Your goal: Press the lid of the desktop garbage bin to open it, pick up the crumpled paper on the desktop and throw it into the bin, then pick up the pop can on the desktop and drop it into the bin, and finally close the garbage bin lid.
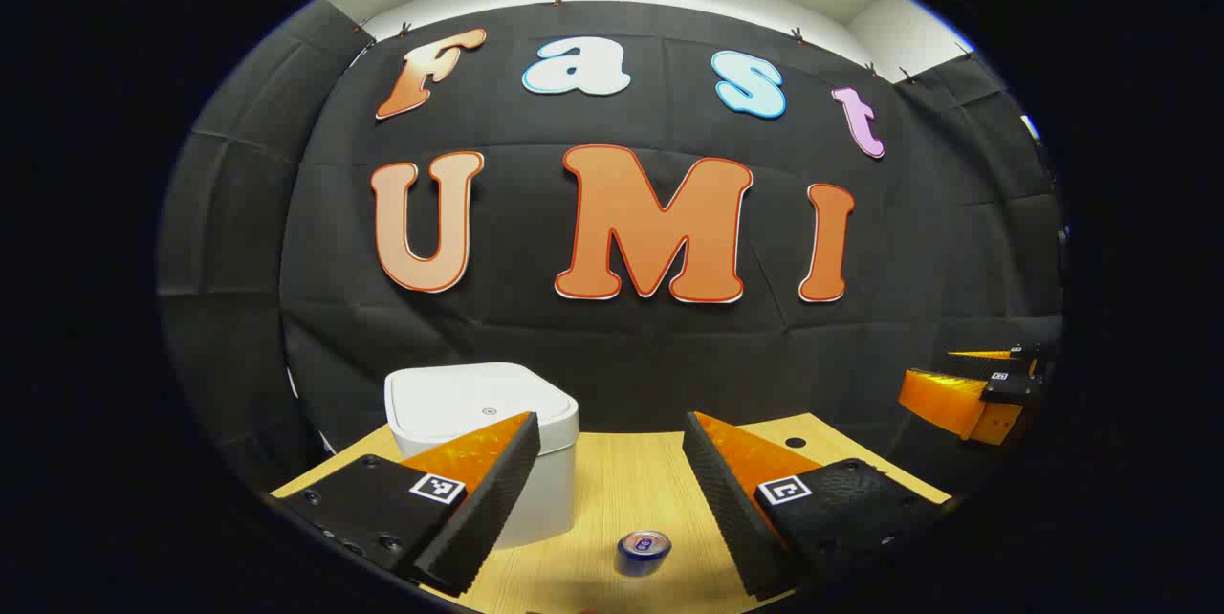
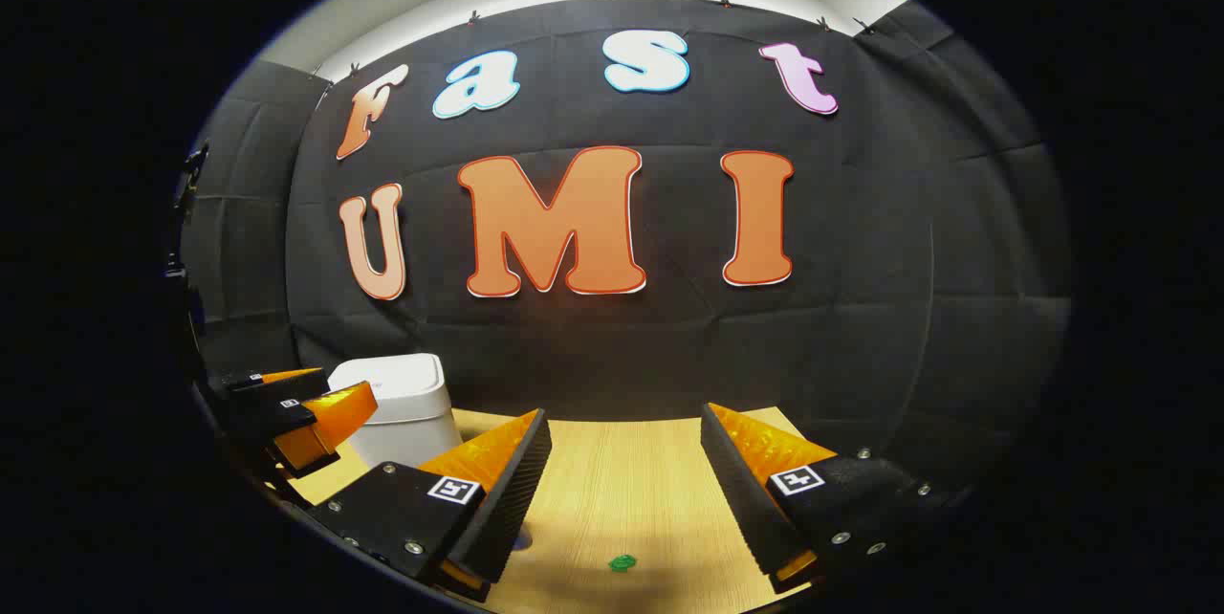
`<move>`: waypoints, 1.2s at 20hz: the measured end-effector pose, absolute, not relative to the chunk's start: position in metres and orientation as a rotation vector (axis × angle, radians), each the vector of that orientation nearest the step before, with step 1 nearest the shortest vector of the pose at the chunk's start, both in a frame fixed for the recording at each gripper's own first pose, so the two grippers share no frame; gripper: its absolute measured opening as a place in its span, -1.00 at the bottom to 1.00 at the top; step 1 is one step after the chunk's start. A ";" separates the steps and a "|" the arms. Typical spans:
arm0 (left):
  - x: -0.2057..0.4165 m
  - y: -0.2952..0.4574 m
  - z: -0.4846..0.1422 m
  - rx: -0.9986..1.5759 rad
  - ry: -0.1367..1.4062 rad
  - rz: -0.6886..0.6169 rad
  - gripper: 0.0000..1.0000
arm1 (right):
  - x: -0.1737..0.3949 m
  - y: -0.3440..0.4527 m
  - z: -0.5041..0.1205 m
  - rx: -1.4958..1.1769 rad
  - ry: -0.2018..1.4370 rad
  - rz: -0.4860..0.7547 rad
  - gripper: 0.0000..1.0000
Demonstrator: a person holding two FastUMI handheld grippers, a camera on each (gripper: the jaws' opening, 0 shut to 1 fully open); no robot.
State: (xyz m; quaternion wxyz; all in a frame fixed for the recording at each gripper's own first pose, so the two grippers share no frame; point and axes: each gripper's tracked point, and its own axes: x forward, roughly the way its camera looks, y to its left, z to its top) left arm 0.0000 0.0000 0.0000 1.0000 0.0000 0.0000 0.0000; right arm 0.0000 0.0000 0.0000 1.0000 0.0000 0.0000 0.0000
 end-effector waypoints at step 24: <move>-0.010 0.040 0.009 0.010 -0.026 0.038 0.90 | -0.002 0.026 0.004 -0.011 -0.010 0.015 0.89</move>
